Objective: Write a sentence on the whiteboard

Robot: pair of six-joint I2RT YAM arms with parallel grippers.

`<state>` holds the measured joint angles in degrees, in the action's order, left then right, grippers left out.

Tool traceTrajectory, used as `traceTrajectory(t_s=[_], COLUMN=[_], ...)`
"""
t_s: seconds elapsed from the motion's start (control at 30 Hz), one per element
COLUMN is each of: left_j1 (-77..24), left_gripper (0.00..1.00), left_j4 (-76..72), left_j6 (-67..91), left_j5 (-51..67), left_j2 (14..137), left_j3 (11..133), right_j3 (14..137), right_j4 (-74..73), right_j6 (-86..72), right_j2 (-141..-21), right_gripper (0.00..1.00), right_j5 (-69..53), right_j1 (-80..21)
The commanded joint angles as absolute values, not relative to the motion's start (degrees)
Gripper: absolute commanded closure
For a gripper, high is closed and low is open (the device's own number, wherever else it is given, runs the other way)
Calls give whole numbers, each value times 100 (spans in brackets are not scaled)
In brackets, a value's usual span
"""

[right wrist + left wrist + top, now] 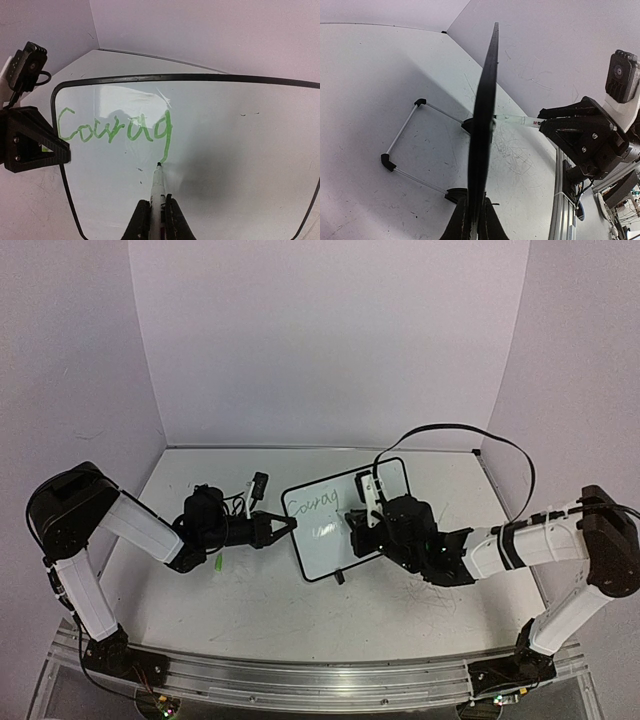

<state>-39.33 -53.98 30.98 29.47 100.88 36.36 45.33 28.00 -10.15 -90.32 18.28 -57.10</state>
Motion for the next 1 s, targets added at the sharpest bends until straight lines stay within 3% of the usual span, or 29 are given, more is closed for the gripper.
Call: traceTrajectory(t_s=[0.0, 0.3, 0.97], left_j1=[-3911, -3912, -3912], left_gripper=[100, 100, 100], left_j4=[-5196, -5200, -5198], left_j6=[3119, 3120, 3091], left_j5=[2965, 2962, 2965], left_j2=[9879, 9874, 9870], left_j3=[3610, 3587, 3605], right_j3=[4872, 4646, 4958], right_j4=[2747, 2761, 2942], right_j6=[-1043, -1105, -957], right_j2=[-9105, -8427, -8922], right_gripper=[100, 100, 100], right_j5=[1825, 1581, 1639], right_j1=[-5729, -5468, -5423])
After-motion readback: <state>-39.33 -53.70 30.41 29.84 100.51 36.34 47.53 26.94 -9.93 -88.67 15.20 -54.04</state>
